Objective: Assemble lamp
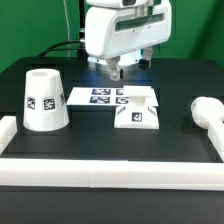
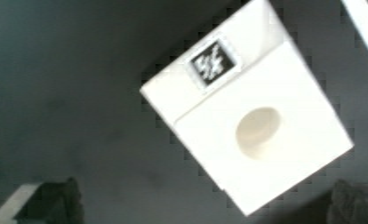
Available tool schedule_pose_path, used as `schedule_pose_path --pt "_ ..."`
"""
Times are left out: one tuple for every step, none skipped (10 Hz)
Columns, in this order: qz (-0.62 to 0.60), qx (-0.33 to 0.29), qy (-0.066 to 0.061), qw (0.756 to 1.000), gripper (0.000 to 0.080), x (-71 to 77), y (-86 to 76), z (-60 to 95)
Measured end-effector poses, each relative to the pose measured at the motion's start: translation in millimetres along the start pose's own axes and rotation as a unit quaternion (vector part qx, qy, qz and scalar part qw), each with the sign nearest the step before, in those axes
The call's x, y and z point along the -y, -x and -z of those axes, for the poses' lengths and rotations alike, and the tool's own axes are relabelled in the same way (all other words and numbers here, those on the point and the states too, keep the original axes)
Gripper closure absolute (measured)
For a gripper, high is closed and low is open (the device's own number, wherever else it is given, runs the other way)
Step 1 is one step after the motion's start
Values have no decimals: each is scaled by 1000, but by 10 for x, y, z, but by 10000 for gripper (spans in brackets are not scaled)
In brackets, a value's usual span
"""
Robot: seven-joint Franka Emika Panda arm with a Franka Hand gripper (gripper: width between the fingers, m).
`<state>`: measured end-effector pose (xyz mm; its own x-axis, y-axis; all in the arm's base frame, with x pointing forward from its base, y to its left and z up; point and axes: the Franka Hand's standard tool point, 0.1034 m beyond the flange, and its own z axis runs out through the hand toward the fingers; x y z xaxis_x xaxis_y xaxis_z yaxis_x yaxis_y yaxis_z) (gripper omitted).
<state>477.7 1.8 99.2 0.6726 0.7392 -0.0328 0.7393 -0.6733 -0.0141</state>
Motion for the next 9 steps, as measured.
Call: schedule_pose_path --pt "-4 0 0 1000 100 -1 -1 -2" --pt "-28 0 0 1000 100 2 1 -5" --pt "-67 0 -1 998 100 6 0 -14" --pt "-140 1 -2 990 100 18 6 -28" --pt "-201 2 -3 980 100 30 19 -25" --pt "-261 4 -9 965 100 43 32 -35" --pt "-297 4 -13 955 100 50 31 -41" --pt "-321 3 -14 947 100 57 22 -41" --pt "-356 2 -17 934 100 67 11 -41"
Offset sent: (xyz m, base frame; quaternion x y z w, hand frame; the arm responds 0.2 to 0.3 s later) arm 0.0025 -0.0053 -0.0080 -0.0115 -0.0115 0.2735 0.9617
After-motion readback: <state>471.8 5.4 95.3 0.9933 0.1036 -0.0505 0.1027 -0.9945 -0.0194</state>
